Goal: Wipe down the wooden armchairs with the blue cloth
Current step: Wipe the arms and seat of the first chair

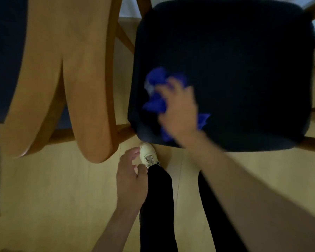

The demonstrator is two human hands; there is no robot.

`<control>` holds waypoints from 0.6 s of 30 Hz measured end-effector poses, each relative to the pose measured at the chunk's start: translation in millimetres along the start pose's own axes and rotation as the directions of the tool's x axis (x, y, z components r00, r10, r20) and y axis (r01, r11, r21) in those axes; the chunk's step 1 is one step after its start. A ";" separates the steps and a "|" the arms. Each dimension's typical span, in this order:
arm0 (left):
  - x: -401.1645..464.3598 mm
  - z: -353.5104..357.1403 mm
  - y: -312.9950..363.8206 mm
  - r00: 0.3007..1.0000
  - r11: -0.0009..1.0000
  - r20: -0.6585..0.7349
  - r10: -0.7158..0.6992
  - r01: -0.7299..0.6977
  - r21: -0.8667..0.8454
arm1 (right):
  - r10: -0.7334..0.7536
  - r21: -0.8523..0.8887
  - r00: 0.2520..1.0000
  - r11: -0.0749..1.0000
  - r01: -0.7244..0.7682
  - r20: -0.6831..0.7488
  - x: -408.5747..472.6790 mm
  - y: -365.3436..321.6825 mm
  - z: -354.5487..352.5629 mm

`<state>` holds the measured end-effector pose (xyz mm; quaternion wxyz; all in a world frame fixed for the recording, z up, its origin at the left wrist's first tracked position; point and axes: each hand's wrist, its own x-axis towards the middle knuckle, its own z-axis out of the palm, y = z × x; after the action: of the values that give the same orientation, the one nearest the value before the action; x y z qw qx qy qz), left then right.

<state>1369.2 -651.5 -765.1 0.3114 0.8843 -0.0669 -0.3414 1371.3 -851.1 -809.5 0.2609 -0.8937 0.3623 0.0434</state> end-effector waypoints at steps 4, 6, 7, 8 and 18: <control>-2.0 -8.7 -12.0 0.979 0.990 -0.148 -0.140 0.139 -0.014 | -0.267 0.177 0.940 0.957 0.232 0.213 -58.6 -43.5 29.7; 0.8 -15.0 -13.6 0.944 0.972 -0.234 -0.231 0.213 -0.097 | -0.288 0.226 0.926 0.946 0.235 0.244 -56.1 -28.1 23.3; 3.3 -17.3 -12.6 0.933 0.964 -0.252 -0.257 0.229 -0.132 | -0.303 0.269 0.920 0.934 0.234 0.250 -46.8 -19.3 15.3; 5.4 -18.5 -11.6 0.929 0.960 -0.252 -0.270 0.237 -0.152 | -0.307 0.328 0.917 0.920 0.216 0.256 -35.6 -11.7 4.2; 21.5 -25.0 12.0 0.952 0.986 -0.260 -0.162 0.150 -0.068 | -0.298 0.037 0.877 0.951 0.307 0.378 101.7 -59.7 -19.7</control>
<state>1402.8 -655.5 -755.7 0.3106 0.9168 0.0535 -0.2453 1483.7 -888.6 -793.7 0.3187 -0.9170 0.1606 0.1784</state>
